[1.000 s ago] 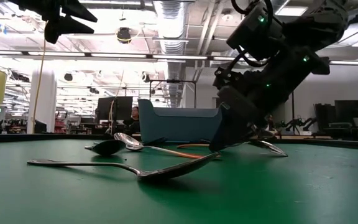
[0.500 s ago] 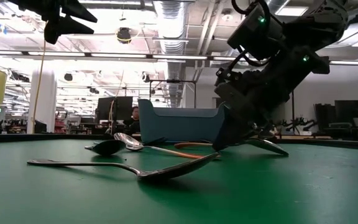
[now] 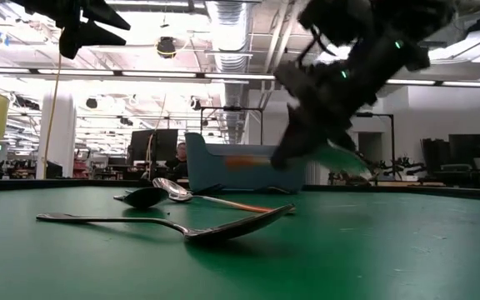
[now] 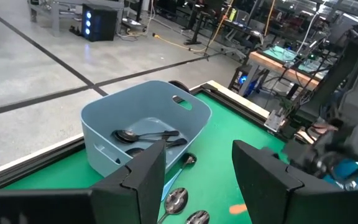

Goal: Sort silverware by color (type)
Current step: Put the orange spoon into the blue bin

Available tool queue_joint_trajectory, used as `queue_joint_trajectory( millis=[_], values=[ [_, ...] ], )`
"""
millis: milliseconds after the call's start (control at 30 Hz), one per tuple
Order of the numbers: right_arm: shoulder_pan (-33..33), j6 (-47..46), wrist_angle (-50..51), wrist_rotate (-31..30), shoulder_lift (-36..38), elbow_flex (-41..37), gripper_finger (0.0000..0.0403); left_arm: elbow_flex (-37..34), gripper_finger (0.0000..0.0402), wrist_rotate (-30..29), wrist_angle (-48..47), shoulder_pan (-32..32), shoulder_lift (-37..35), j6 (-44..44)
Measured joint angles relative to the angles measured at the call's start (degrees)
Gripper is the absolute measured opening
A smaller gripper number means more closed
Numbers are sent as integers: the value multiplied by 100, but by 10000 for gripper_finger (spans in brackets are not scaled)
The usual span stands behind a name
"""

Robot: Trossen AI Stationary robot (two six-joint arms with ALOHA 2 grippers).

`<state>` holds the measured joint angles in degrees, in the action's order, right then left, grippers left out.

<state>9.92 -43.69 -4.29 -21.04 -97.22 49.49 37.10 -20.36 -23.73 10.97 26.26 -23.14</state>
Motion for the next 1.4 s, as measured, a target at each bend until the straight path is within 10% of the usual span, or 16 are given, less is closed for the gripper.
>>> queue_joint_trajectory(
  millis=[700,1167,1400],
  values=[
    [1385,1038,825,-315,3528,88,7,0,170,50,-165,-1,-2,-13],
    [3357,-1437,2776,-185,3878,92,7,0,170,50,-308,1,0,-11],
    [3716,-2576,3409,994,3647,90,8,0,170,47,-449,1,0,-9]
  ],
)
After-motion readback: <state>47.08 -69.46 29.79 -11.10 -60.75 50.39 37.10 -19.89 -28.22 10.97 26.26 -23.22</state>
